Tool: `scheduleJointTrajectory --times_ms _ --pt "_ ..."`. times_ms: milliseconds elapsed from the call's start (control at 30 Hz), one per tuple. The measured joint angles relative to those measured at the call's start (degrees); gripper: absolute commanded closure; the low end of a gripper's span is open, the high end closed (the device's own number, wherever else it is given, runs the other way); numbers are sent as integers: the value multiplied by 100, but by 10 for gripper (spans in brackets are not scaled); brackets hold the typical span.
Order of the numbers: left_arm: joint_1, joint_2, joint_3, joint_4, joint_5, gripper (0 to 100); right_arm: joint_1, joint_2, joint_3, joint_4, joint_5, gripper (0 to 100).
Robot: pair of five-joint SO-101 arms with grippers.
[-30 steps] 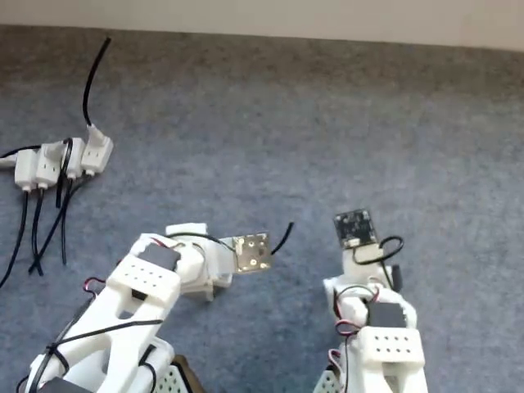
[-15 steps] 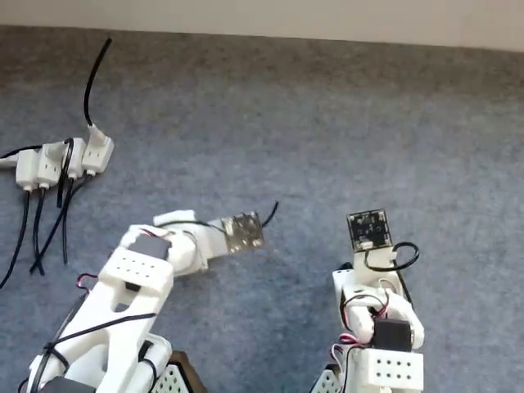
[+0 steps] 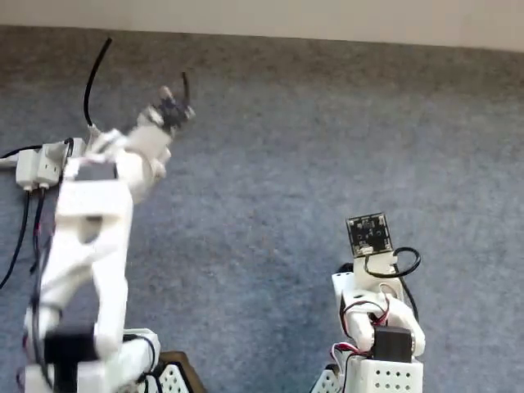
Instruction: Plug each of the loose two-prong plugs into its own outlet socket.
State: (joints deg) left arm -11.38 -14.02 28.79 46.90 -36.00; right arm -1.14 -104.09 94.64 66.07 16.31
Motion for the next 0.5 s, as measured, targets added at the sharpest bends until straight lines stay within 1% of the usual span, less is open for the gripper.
scheduleJointTrajectory --times_ms 133,233,400,467,500 --pt "-158 1837 -1591 18 501 899 -9 0 70 0 0 993" --pt "-141 3165 -2760 255 853 899 -9 0 79 -149 0 993" --pt "-141 5055 -4624 1292 1160 898 -9 0 79 -404 0 993" --pt "-149 5591 -5354 1776 1196 895 -9 0 79 -422 0 993" --pt "-149 5820 -5705 1987 1257 877 -9 0 79 -422 0 993"
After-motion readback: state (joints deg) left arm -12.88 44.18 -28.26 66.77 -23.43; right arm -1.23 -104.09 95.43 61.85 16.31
